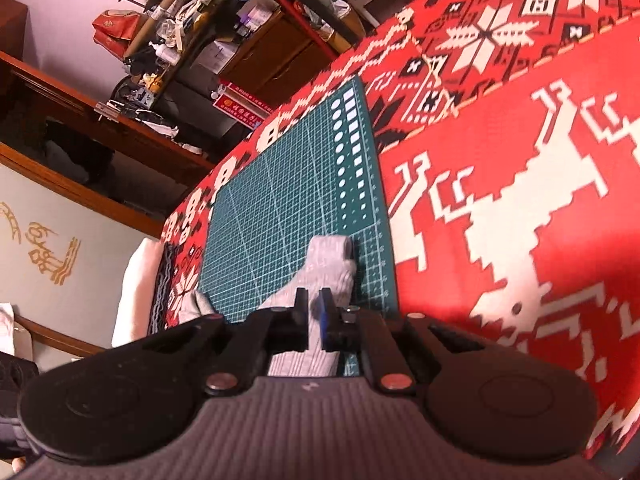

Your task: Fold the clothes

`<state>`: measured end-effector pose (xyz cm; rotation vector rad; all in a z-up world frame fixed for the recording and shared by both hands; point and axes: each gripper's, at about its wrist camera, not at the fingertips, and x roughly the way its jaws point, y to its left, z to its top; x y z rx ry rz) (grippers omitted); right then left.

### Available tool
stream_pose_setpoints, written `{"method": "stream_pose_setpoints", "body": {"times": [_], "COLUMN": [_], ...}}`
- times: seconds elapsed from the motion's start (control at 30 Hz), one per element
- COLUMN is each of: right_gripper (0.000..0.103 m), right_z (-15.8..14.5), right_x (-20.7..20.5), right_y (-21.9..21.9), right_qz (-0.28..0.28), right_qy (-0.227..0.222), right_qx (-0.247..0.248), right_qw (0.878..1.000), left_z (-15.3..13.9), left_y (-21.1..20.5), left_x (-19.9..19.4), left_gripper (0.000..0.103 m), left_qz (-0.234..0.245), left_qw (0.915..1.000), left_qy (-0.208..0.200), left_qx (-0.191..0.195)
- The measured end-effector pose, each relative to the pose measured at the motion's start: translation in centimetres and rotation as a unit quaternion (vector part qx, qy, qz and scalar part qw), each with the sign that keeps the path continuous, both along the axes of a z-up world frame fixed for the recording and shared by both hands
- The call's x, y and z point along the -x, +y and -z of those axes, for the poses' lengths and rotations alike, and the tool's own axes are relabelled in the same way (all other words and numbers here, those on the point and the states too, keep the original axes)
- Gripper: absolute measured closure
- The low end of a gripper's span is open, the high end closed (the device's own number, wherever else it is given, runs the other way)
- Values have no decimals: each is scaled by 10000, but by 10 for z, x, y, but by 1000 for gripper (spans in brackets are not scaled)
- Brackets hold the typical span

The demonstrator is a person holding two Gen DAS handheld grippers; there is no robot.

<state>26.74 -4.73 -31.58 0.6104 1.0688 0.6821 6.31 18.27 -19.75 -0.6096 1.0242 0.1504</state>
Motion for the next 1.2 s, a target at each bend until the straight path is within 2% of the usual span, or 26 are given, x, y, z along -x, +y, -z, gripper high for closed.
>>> {"method": "stream_pose_setpoints", "body": {"times": [0.3, 0.5, 0.53, 0.67, 0.9, 1.0, 1.2], "right_gripper": [95, 95, 95, 96, 98, 102, 100], "right_z": [-4, -5, -4, 1, 22, 26, 22], "right_x": [1, 11, 13, 20, 13, 9, 4], "right_y": [17, 42, 48, 69, 79, 81, 80], "right_qz": [-209, -599, -666, -796, -473, -396, -250], "right_qy": [-44, -5, -4, -62, 163, 199, 92], "right_qx": [-171, -164, -129, 83, -134, -156, -167], "right_qw": [9996, 9981, 9977, 9968, 9987, 9989, 9995], "left_z": [-9, -4, -2, 8, 20, 22, 22], "left_y": [48, 65, 66, 65, 63, 62, 55], "left_x": [18, 25, 26, 26, 22, 21, 20], "left_gripper": [62, 62, 64, 82, 96, 97, 97], "left_qz": [-767, -898, -900, -834, -814, -794, -699], "left_qw": [9968, 9958, 9957, 9960, 9937, 9929, 9907], "left_qy": [-75, 39, 56, 167, 340, 344, 300], "left_qx": [-190, -195, -189, -267, -691, -815, -1132]}}
